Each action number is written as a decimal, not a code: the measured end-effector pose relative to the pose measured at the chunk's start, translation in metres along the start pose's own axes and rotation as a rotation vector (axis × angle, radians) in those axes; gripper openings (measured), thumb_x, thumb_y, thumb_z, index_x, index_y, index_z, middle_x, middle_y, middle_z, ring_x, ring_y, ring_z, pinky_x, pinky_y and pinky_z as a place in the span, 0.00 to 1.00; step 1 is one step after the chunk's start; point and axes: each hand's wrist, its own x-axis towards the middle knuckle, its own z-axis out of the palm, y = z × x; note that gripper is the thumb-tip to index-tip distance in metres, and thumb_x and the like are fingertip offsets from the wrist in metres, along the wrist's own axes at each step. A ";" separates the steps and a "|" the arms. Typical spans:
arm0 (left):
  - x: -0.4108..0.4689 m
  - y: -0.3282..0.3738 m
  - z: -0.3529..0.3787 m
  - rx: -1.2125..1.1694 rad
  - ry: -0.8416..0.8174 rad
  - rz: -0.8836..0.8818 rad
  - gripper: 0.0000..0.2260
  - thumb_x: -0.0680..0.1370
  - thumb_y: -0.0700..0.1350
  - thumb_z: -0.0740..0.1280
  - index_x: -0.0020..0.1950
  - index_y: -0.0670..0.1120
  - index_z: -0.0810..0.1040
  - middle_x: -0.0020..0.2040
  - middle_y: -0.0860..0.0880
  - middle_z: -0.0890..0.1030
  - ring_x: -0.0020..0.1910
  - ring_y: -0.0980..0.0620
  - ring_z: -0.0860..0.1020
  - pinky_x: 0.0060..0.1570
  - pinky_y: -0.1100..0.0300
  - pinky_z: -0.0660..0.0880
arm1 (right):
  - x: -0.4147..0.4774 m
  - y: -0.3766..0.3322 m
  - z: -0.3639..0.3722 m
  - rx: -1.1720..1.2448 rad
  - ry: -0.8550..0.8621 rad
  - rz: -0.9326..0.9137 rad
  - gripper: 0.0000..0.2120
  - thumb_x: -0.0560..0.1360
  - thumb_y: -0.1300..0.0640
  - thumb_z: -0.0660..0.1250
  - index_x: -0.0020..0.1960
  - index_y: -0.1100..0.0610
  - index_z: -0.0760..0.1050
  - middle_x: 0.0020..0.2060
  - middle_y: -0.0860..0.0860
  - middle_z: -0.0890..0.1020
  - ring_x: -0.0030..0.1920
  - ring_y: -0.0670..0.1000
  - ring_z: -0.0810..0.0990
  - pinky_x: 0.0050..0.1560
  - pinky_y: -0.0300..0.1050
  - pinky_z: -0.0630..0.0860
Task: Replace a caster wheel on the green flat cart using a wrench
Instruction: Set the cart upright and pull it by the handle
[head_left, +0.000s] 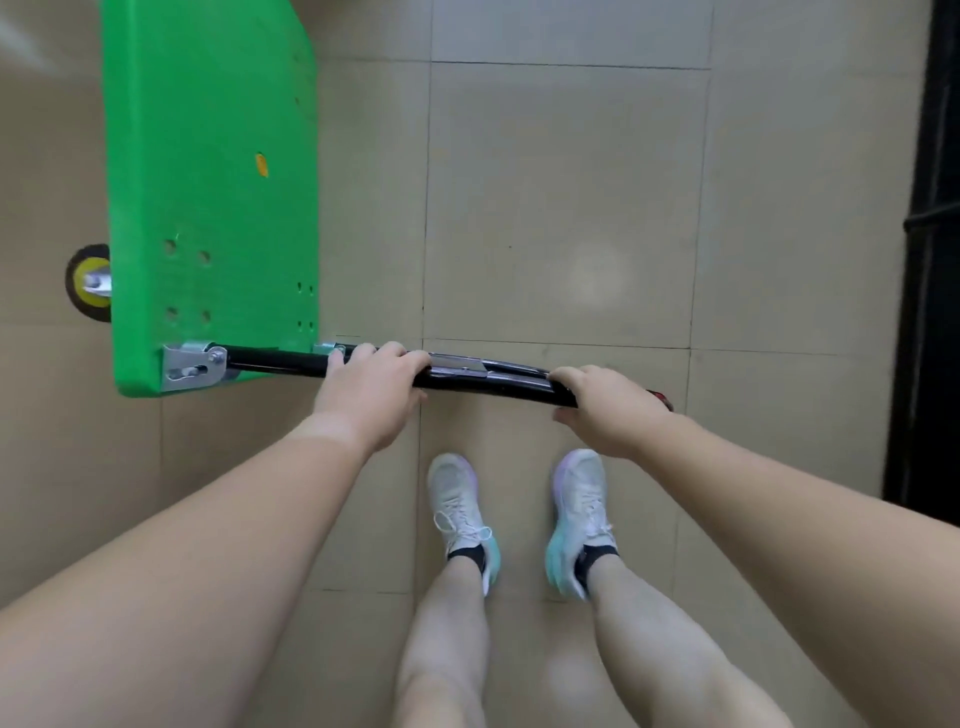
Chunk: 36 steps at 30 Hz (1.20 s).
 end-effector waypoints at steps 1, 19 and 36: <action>0.003 -0.001 0.001 -0.023 0.001 -0.002 0.16 0.86 0.55 0.60 0.73 0.57 0.70 0.69 0.52 0.75 0.68 0.43 0.71 0.68 0.42 0.67 | 0.001 0.003 0.003 0.001 0.012 0.000 0.19 0.80 0.49 0.64 0.70 0.48 0.69 0.58 0.51 0.77 0.58 0.58 0.76 0.51 0.49 0.70; 0.017 0.122 0.042 -0.262 0.218 -0.128 0.19 0.84 0.37 0.64 0.72 0.53 0.78 0.68 0.53 0.80 0.70 0.47 0.72 0.72 0.22 0.50 | -0.032 0.133 0.009 0.113 0.124 -0.056 0.08 0.82 0.51 0.63 0.60 0.50 0.72 0.49 0.51 0.76 0.52 0.59 0.75 0.48 0.49 0.69; 0.000 0.361 0.039 -0.175 0.044 -0.002 0.15 0.82 0.35 0.62 0.63 0.53 0.76 0.57 0.53 0.78 0.64 0.46 0.73 0.75 0.27 0.53 | -0.143 0.322 0.003 0.065 0.083 0.163 0.09 0.78 0.54 0.64 0.57 0.51 0.73 0.47 0.52 0.80 0.47 0.57 0.78 0.44 0.48 0.75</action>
